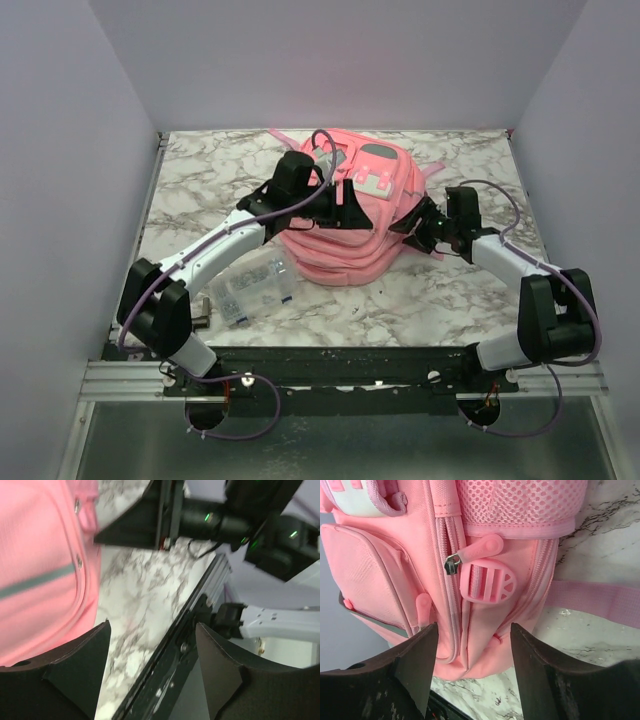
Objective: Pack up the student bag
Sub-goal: Zip the student bag at the center of the board.
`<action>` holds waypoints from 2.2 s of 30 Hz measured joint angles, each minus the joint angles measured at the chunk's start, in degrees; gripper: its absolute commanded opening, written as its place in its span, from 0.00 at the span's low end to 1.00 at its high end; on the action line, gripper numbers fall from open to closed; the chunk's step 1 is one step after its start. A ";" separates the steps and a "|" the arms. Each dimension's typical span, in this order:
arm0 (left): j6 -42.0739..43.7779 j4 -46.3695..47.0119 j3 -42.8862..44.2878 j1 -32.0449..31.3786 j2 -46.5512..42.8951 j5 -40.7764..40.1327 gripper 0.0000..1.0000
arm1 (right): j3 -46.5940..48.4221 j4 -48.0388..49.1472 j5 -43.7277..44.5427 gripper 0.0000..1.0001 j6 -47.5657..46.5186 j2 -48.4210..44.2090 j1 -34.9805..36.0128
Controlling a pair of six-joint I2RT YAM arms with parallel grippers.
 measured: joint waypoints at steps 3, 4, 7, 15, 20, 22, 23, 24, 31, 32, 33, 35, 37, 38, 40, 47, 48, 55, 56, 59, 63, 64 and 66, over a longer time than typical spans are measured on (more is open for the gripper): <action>1.36 -1.73 -5.68 -1.18 -2.69 -1.20 0.71 | 0.57 0.11 -0.04 0.65 0.50 0.26 0.63; 1.64 -1.99 -6.84 -1.55 -3.34 -1.53 0.71 | 0.63 0.11 -0.07 0.67 0.66 0.50 0.90; 2.14 -2.43 -8.76 -2.21 -5.05 -2.10 0.73 | 0.68 -0.24 0.07 0.69 1.16 1.40 1.62; 2.99 -2.27 -11.32 -3.06 -10.43 -5.27 0.71 | 0.68 1.31 0.26 0.63 4.44 3.17 2.99; 3.65 -2.21 -11.43 -4.15 -10.62 -7.02 0.68 | 0.66 3.67 1.33 0.68 9.01 5.14 3.69; 3.93 -2.21 -11.63 -4.68 -10.62 -7.96 0.67 | 0.52 5.01 1.73 0.64 10.91 5.33 3.78; 4.07 -2.19 -11.80 -4.87 -10.62 -8.28 0.67 | 0.28 5.95 1.86 0.61 12.09 5.42 3.78; 4.20 -2.19 -12.04 -5.20 -10.64 -9.03 0.67 | -0.11 6.95 1.97 0.57 13.33 5.53 3.78; 5.49 -0.61 -15.76 -8.90 -13.00 -16.76 0.65 | -1.46 10.05 1.55 0.00 21.42 5.16 3.78; 5.44 0.55 -17.20 -9.51 -14.12 -18.25 0.63 | -1.60 10.10 1.51 0.00 22.21 4.59 3.78; 5.38 1.55 -18.40 -9.94 -15.04 -19.45 0.63 | -1.88 10.16 1.57 0.00 23.65 3.65 3.78; 5.11 3.37 -20.33 -10.56 -16.63 -21.35 0.62 | -2.19 9.79 2.01 0.00 26.99 1.27 3.78; 4.44 5.88 -22.27 -11.21 -17.97 -23.28 0.62 | -2.19 8.94 2.36 0.00 30.29 -1.09 3.78; 3.98 7.26 -23.06 -11.54 -18.40 -24.20 0.62 | -2.19 8.46 2.56 0.00 31.89 -2.10 3.78; 3.28 9.25 -23.98 -12.02 -18.71 -25.18 0.61 | -2.19 7.32 2.73 0.00 35.15 -3.67 3.78; 0.22 13.94 -24.11 -13.86 -16.41 -24.81 0.63 | -2.27 5.62 3.21 0.00 45.40 -5.68 4.00; 0.09 14.19 -24.11 -14.19 -15.58 -24.70 0.65 | -2.49 6.01 3.23 0.00 46.64 -5.75 4.02; 0.42 11.63 -21.57 -15.08 -8.66 -24.06 0.66 | -2.69 5.90 4.66 0.00 48.28 -7.15 4.17; 0.61 9.84 -19.74 -14.45 -6.80 -23.63 0.65 | -2.82 5.84 4.96 0.01 47.82 -7.43 4.17; 0.87 6.01 -13.86 -11.65 -1.16 -22.05 0.61 | -4.57 6.19 6.10 0.19 45.64 -8.87 4.17; 1.22 0.76 -9.27 -8.50 2.84 -18.45 0.60 | -8.92 8.68 6.73 0.52 39.39 -12.11 3.39; 1.73 -0.22 -8.37 -7.58 3.56 -18.58 0.60 | -9.86 9.25 6.69 0.58 36.89 -13.31 3.15; 2.27 -1.38 -7.06 -6.38 4.52 -18.95 0.60 | -10.40 10.49 6.08 0.65 30.10 -15.08 2.78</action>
